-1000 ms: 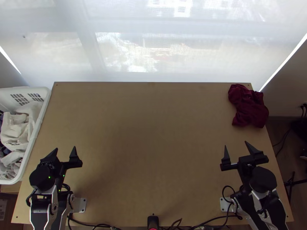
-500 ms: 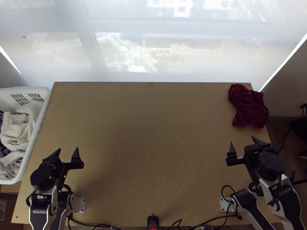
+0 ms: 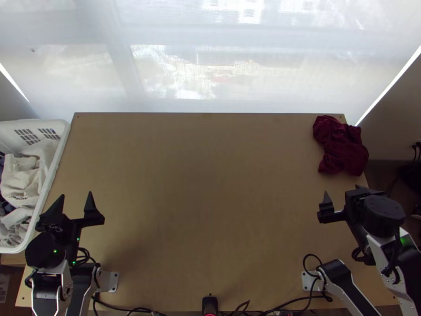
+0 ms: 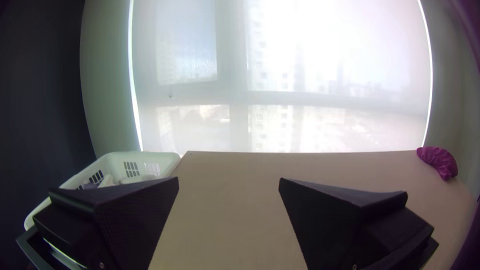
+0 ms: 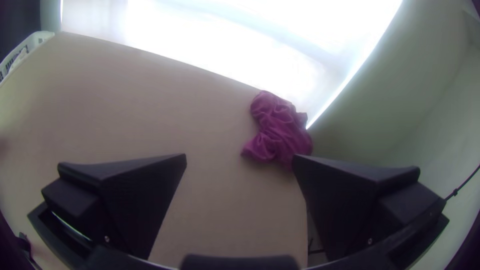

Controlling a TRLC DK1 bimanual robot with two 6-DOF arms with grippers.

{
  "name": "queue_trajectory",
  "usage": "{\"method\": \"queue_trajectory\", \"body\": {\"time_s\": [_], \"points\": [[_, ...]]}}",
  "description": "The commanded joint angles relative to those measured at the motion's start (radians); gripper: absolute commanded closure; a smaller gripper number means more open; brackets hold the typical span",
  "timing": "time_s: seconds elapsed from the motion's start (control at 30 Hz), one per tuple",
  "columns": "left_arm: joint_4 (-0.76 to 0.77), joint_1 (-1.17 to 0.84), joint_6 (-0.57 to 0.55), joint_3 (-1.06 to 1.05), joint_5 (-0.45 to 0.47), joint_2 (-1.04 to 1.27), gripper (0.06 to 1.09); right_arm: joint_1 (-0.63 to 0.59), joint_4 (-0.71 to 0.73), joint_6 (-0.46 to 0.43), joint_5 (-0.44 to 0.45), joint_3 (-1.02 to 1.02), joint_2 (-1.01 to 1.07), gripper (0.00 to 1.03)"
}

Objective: Fold the t-shirt

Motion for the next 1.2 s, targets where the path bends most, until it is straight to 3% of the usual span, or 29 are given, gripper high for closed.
{"method": "queue_trajectory", "body": {"time_s": [0.0, 0.17, 0.47, 0.6, 0.77, 0.9, 1.17], "points": [[-0.021, 0.015, -0.048, 0.196, -0.023, 0.218, 0.11, -0.060, -0.033, 0.002, 0.001, 0.067, 0.046, 0.05], [-0.201, 0.165, -0.058, 0.466, -0.036, 0.586, 0.10, -0.099, -0.056, -0.001, 0.001, 0.093, 0.058, 0.05], [0.034, 0.391, -0.051, 0.527, -0.034, 0.827, 0.10, -0.158, -0.113, -0.001, -0.001, 0.148, 0.074, 0.05], [-0.003, 0.495, -0.080, 0.612, -0.025, 1.030, 0.10, -0.171, -0.136, -0.001, 0.001, 0.169, 0.077, 0.05], [-0.021, 0.615, -0.224, 0.716, -0.006, 1.252, 0.10, -0.186, -0.148, -0.001, 0.001, 0.175, 0.077, 0.05], [-0.047, 0.658, -0.221, 0.758, 0.092, 1.359, 0.11, -0.195, -0.150, -0.001, -0.001, 0.175, 0.080, 0.05], [-0.043, 0.733, -0.221, 0.859, 0.106, 1.619, 0.11, -0.204, -0.174, -0.007, 0.001, 0.177, 0.078, 0.05]]}}
